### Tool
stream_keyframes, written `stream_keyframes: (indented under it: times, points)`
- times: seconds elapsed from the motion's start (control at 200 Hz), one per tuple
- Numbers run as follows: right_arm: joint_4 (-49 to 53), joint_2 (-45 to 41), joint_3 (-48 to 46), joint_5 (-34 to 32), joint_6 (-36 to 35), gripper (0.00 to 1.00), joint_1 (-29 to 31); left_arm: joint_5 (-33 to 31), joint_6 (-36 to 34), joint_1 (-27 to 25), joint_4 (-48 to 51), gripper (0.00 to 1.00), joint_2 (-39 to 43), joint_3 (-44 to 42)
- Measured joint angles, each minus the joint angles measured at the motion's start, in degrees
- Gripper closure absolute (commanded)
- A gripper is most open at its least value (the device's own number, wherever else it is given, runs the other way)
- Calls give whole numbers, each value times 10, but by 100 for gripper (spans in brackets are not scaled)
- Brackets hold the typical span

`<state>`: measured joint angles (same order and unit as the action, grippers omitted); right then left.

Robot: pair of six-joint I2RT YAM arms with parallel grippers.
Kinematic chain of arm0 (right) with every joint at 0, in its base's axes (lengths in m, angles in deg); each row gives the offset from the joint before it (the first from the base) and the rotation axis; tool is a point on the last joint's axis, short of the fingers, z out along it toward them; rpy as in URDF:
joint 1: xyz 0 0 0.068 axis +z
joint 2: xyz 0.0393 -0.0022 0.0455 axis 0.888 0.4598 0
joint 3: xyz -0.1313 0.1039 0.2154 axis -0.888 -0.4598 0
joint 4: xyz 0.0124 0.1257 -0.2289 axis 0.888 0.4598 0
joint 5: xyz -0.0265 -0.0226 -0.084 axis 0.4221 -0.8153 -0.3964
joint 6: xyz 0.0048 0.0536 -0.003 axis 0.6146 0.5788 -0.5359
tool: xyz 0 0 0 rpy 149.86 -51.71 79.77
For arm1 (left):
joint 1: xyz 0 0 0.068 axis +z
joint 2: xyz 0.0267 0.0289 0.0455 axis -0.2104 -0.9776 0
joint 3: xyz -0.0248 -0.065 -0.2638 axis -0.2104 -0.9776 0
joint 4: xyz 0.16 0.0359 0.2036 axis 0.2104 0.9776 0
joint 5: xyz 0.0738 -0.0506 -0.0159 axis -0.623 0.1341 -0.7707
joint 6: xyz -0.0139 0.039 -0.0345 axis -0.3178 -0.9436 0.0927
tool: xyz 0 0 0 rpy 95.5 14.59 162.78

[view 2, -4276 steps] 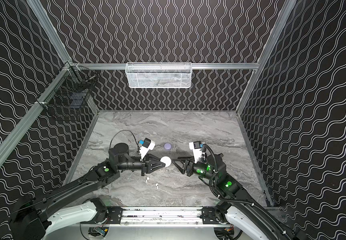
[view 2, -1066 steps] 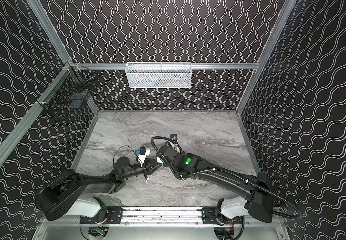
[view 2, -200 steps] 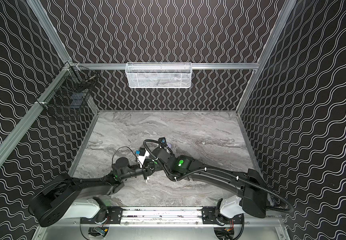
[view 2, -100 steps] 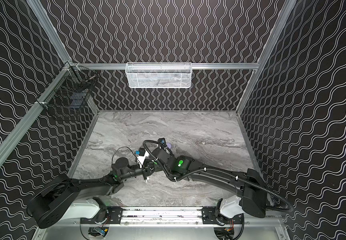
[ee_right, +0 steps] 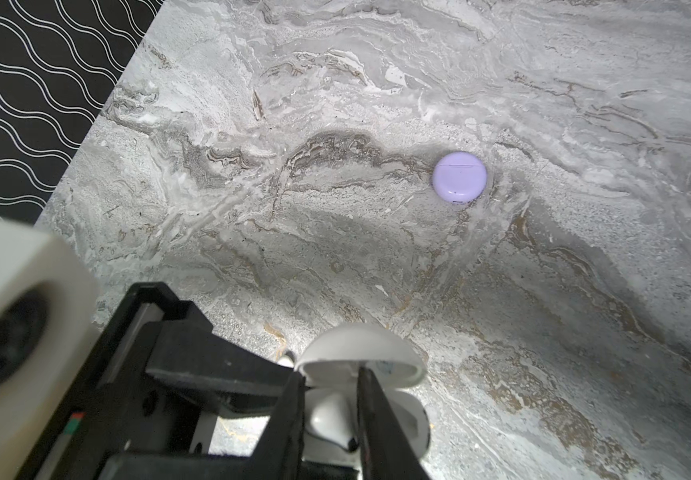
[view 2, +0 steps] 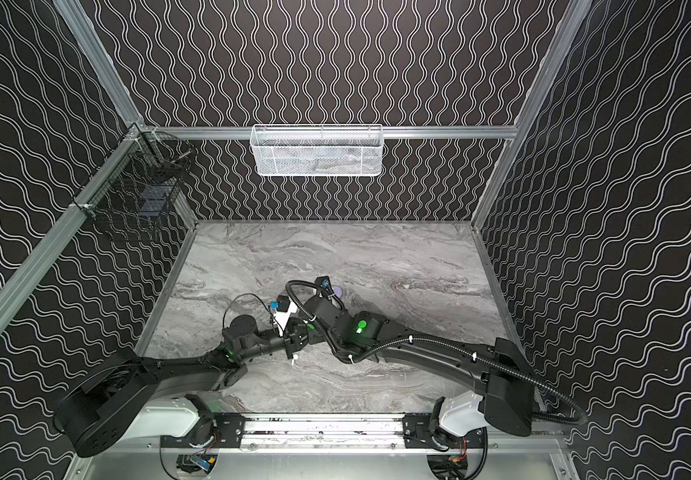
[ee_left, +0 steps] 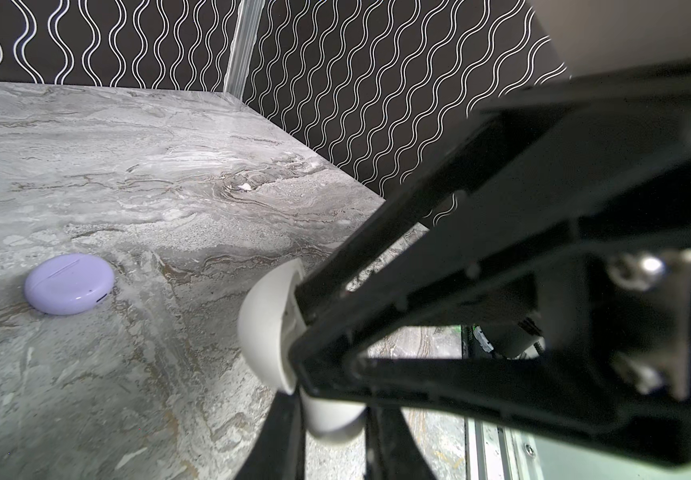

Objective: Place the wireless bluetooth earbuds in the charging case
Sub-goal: 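Open the right gripper to release the earbud into the case, then draw the right gripper back and move it over the remaining white earbud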

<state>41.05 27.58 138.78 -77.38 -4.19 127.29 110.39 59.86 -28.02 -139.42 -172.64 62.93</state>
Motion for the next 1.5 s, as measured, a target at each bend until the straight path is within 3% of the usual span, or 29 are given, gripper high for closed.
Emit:
stream_keyframes:
  times: [0.801,1.266,1.496]
  points:
    - [26,-40,15,-32,-7,70,0,-11,0,1,-10,100,0,0]
    - [38,-44,-14,-22,22,64,9,-31,20,49,-30,100,-7,-24]
    - [31,-5,-17,-6,39,59,32,-54,28,61,-33,100,11,-34]
